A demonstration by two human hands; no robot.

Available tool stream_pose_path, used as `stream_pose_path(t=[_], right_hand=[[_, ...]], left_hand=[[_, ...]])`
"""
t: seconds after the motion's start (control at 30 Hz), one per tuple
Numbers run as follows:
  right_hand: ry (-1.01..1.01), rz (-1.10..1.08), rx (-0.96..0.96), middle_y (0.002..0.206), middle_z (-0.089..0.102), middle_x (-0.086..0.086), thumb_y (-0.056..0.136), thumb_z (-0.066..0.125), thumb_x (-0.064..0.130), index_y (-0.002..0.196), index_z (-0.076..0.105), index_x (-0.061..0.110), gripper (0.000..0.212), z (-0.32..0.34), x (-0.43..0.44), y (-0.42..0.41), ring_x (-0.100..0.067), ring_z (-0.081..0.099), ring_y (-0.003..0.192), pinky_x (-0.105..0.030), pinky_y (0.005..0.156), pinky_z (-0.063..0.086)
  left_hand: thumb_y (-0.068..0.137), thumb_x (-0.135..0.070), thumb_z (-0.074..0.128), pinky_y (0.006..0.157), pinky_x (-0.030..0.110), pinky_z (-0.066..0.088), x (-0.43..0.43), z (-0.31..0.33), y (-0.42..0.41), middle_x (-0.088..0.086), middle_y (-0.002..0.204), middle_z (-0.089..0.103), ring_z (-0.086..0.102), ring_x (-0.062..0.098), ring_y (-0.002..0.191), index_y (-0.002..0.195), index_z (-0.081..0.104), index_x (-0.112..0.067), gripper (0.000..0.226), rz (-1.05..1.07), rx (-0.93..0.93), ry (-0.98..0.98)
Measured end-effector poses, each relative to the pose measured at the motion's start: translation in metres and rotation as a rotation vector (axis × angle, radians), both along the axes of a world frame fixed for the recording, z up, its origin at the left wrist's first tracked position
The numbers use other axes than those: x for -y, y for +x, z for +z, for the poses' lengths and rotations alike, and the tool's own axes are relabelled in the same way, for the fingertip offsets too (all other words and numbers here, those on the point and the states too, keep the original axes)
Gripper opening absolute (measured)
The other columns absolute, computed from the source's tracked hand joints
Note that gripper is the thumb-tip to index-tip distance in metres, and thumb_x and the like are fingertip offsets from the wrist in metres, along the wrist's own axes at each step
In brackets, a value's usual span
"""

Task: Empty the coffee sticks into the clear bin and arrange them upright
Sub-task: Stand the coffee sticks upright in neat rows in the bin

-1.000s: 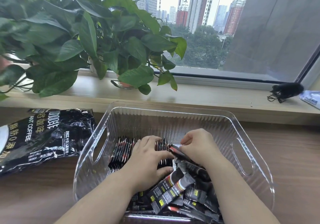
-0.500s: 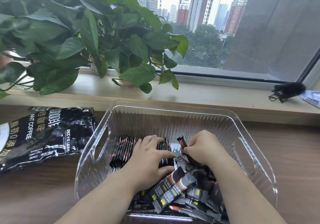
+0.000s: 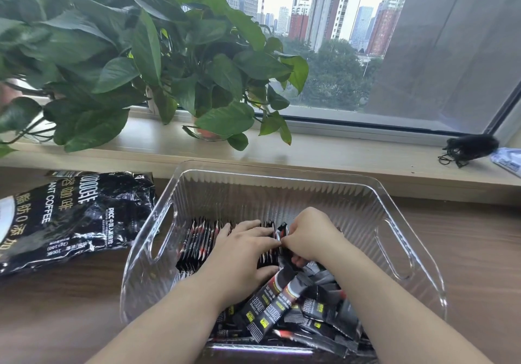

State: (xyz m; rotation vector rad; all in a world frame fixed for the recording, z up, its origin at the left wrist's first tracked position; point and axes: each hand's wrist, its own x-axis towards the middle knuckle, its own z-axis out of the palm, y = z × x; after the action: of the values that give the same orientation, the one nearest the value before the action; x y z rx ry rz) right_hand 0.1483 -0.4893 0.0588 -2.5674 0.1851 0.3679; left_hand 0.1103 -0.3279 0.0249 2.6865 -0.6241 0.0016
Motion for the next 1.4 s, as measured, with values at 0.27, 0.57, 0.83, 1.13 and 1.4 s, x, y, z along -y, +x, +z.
stream_pose_path(t=[0.27, 0.57, 0.83, 1.13, 1.4], right_hand=[[0.046, 0.083, 0.027, 0.055, 0.061, 0.002, 0.096, 0.067, 0.029, 0.056, 0.063, 0.026, 0.04, -0.001, 0.007, -0.01, -0.014, 0.057, 0.051, -0.022, 0.054, 0.047], [0.141, 0.062, 0.099, 0.051, 0.059, 0.01, 0.087, 0.076, 0.029, 0.075, 0.081, 0.023, 0.014, -0.006, 0.007, -0.016, -0.008, 0.056, 0.053, -0.02, 0.053, 0.044], [0.155, 0.057, 0.109, 0.064, 0.067, 0.013, 0.09, 0.075, 0.028, 0.081, 0.081, 0.028, 0.011, -0.008, 0.008, -0.016, -0.006, 0.061, 0.065, -0.02, 0.057, 0.044], [0.133, 0.044, 0.039, 0.059, 0.069, 0.008, 0.082, 0.079, 0.016, 0.074, 0.08, 0.029, 0.015, -0.002, 0.016, -0.018, -0.01, 0.059, 0.053, -0.021, 0.049, 0.047], [-0.11, 0.036, 0.053, 0.081, 0.072, 0.005, 0.074, 0.086, 0.029, 0.073, 0.078, 0.023, 0.011, 0.016, 0.03, -0.021, -0.007, 0.065, 0.07, -0.021, 0.055, 0.048]], left_hand=[[0.09, -0.06, 0.056, 0.122, 0.052, 0.009, 0.0, -0.003, 0.001, -0.022, 0.155, 0.031, 0.01, 0.003, 0.148, 0.141, 0.048, -0.039, 0.056, 0.005, -0.005, -0.017], [0.086, -0.06, 0.061, 0.121, 0.048, 0.015, 0.0, -0.008, 0.004, -0.021, 0.152, 0.039, 0.017, 0.003, 0.147, 0.134, 0.053, -0.035, 0.055, -0.004, 0.018, -0.036], [0.086, -0.053, 0.065, 0.113, 0.035, 0.025, 0.001, -0.009, 0.005, -0.022, 0.142, 0.048, 0.031, 0.003, 0.136, 0.134, 0.052, -0.035, 0.053, 0.0, 0.126, -0.03], [0.09, -0.049, 0.061, 0.114, 0.038, 0.022, 0.001, -0.007, 0.002, -0.009, 0.146, 0.04, 0.023, 0.011, 0.14, 0.132, 0.057, -0.041, 0.042, -0.032, 0.145, -0.009], [0.093, -0.05, 0.058, 0.12, 0.042, 0.013, 0.002, -0.006, 0.001, -0.007, 0.154, 0.027, 0.013, 0.014, 0.145, 0.132, 0.056, -0.047, 0.039, -0.057, 0.089, 0.004]])
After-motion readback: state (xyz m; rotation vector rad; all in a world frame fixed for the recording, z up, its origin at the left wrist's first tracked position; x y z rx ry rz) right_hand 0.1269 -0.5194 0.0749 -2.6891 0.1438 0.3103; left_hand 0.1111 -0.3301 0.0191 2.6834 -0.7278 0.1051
